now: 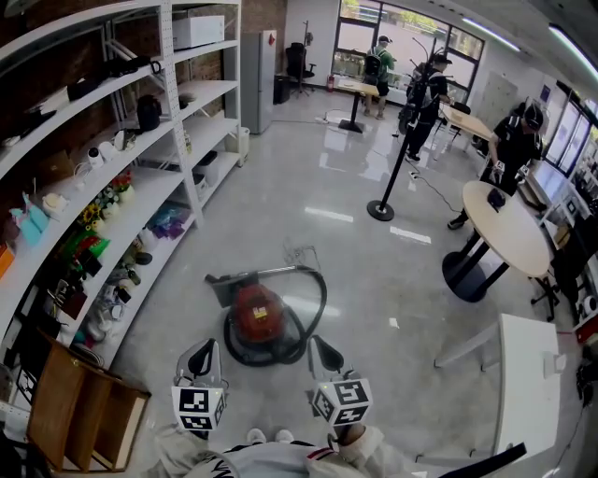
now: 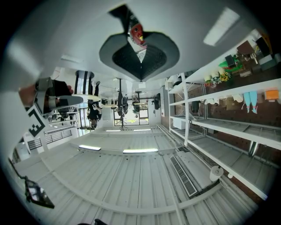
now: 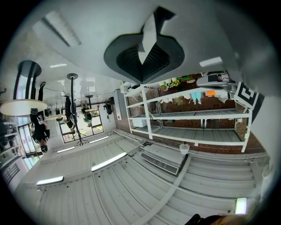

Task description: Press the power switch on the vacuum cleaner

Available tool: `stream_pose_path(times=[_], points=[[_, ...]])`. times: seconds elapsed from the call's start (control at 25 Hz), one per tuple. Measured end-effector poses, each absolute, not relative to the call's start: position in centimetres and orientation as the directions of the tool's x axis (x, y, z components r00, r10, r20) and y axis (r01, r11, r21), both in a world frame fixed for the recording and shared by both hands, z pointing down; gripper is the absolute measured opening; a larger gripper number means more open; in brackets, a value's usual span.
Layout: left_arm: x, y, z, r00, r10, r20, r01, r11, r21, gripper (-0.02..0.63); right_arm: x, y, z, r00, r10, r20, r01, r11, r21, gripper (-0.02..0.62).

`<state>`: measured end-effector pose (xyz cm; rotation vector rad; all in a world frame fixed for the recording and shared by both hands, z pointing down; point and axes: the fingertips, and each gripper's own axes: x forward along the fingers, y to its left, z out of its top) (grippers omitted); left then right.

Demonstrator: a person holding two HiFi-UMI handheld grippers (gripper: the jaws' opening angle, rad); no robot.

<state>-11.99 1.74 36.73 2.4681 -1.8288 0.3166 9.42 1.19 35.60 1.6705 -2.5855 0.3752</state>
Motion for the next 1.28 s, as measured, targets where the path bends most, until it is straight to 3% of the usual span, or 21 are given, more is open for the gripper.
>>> stream_pose_path(times=[1.28], points=[[-12.7, -0.6, 36.8, 0.263, -0.945, 0.196, -0.959, -0.279, -0.057, 0.0, 8.3, -1.3, 35.6, -0.442, -0.879, 0.179, -0.894, 0.414, -0.17, -0.002]])
